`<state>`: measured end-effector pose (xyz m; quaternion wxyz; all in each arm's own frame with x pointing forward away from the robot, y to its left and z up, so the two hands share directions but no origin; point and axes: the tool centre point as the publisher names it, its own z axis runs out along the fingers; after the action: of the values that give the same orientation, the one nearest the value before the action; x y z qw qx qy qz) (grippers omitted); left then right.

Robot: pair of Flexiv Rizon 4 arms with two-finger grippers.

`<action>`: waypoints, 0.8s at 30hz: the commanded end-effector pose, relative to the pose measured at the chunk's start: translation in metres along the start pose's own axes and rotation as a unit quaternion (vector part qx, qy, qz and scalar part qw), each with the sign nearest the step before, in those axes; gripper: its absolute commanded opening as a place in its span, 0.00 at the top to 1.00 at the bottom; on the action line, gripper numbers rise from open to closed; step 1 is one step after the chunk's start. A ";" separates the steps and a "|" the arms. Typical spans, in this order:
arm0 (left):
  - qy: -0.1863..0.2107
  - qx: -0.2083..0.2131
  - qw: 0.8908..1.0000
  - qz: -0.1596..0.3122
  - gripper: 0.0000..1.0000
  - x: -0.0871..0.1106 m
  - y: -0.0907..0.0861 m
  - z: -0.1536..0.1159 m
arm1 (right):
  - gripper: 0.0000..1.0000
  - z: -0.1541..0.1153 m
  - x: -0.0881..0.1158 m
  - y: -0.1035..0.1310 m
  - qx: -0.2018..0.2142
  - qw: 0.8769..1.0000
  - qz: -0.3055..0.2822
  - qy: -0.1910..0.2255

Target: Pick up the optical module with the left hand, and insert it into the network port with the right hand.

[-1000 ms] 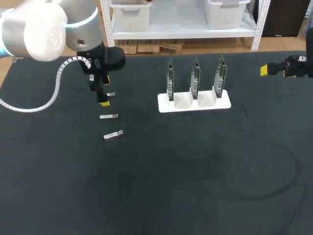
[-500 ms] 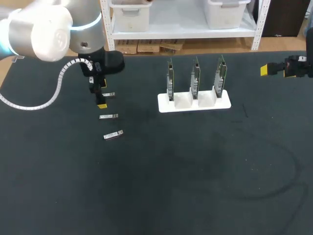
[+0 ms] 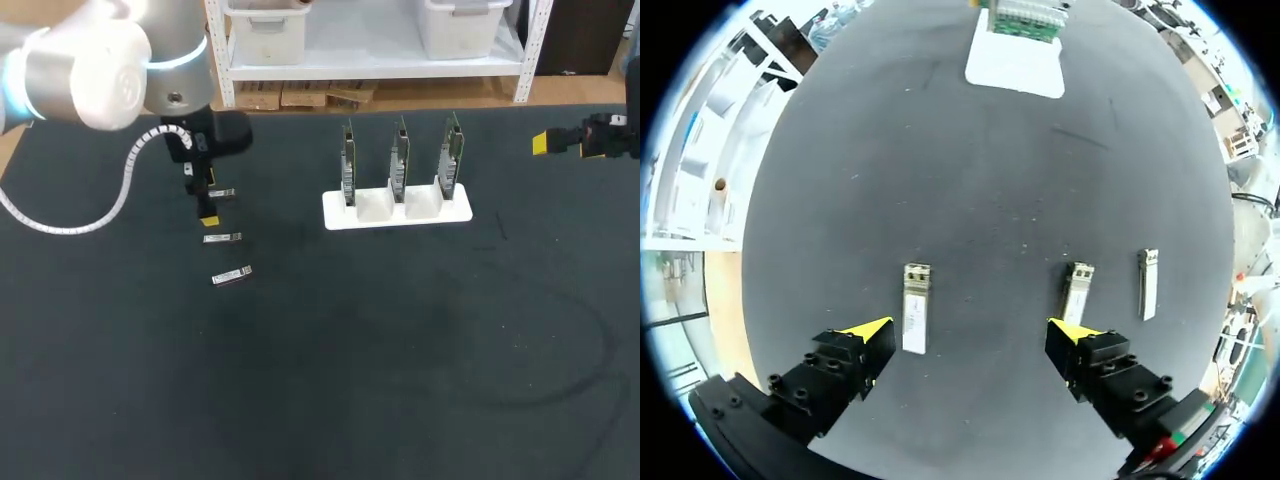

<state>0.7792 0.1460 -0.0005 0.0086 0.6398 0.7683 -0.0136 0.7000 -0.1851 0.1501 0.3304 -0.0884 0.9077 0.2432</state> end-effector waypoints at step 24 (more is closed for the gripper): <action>0.012 0.003 1.000 -0.007 0.00 0.001 0.014 0.006 | 0.00 0.000 0.000 0.000 0.000 1.000 0.000 0.000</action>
<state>0.7869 0.1506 -0.0047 0.0034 0.6353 0.7722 -0.0063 0.7000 -0.1851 0.1501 0.3304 -0.0884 0.9076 0.2432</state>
